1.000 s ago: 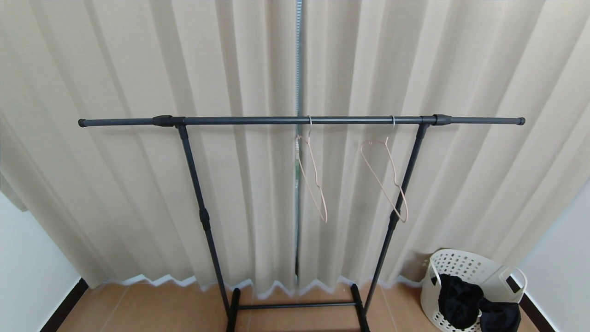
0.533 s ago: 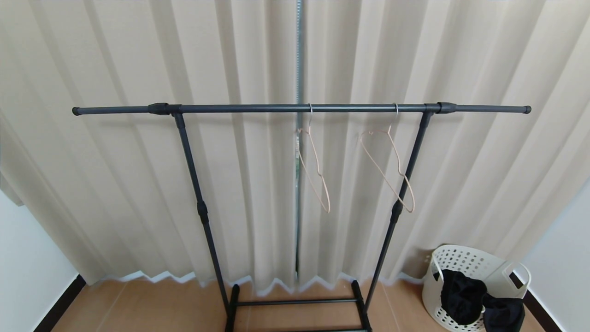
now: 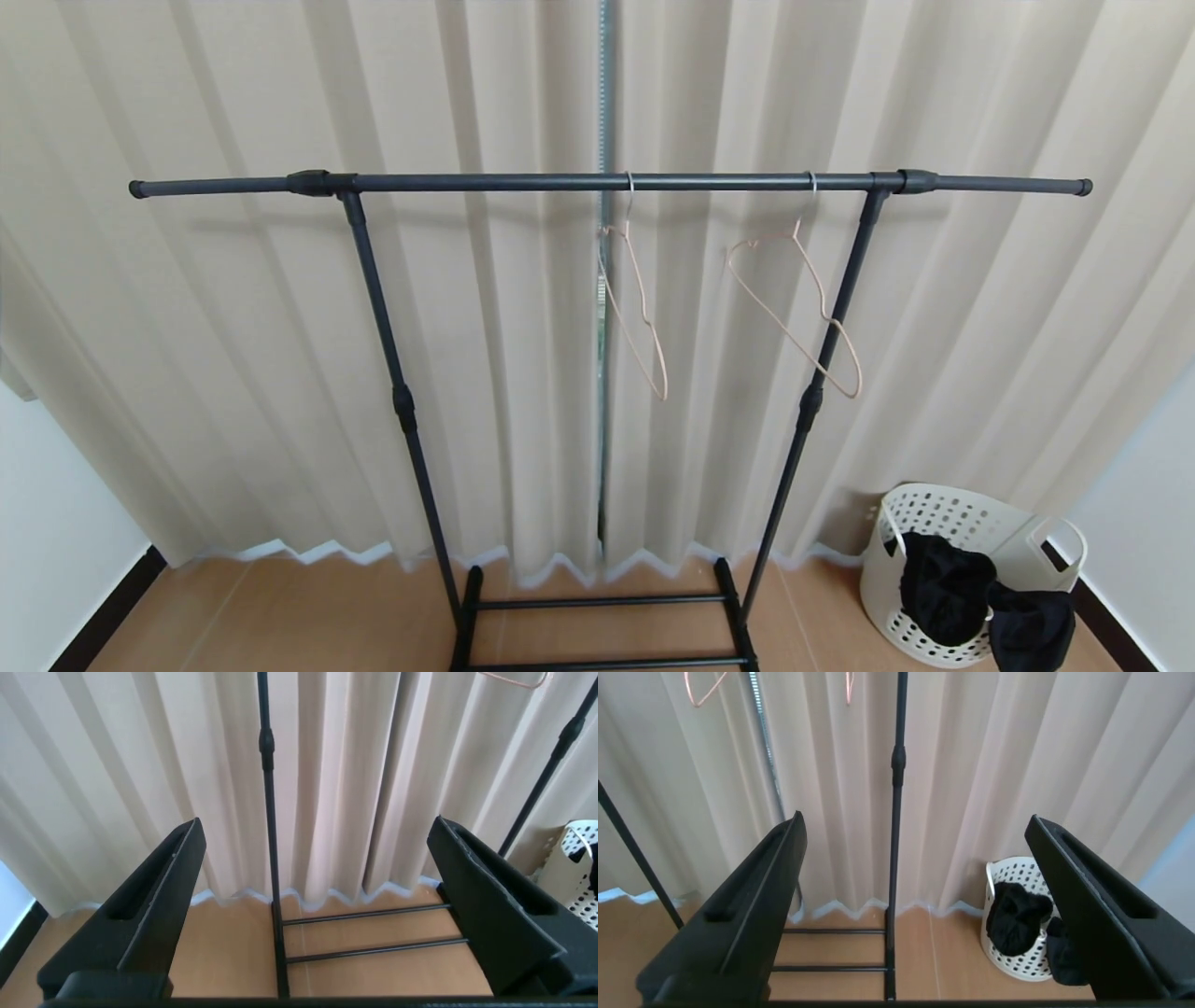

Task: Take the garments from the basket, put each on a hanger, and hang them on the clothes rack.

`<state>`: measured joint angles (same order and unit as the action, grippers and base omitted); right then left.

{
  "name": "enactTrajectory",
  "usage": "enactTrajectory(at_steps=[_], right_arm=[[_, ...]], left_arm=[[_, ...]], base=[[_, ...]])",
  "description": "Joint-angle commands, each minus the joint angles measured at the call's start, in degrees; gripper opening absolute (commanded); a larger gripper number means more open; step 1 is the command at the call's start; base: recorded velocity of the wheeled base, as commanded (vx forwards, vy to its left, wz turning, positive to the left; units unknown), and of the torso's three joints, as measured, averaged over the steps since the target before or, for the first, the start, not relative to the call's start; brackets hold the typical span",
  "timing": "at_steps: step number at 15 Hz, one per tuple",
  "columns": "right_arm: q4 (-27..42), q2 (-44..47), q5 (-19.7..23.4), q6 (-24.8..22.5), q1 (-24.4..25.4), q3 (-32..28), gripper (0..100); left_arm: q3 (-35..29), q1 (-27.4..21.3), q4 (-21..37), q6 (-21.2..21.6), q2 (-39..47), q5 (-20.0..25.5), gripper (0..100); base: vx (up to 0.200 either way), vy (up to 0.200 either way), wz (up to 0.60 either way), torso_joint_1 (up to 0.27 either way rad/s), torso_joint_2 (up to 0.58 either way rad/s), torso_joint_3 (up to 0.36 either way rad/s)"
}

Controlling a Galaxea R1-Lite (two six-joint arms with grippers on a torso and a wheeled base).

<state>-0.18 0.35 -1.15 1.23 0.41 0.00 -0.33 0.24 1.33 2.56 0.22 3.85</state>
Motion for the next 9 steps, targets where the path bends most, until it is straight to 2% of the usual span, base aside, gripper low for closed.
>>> enactTrajectory(at_steps=[1, 9], right_arm=[[0.0, 0.1, 0.0, 0.0, 0.0, 0.0, 100], [0.0, 0.1, 0.0, 0.0, 0.0, 0.0, 100]], left_arm=[[0.0, 0.0, 0.0, 0.0, 0.0, 0.0, 100], [0.0, 0.0, 0.0, -0.1, 0.0, 0.0, 100]], base=[[0.000, 0.000, 0.00, -0.203, 0.49, 0.281], [0.000, 0.000, 0.00, -0.213, 0.54, 0.325]])
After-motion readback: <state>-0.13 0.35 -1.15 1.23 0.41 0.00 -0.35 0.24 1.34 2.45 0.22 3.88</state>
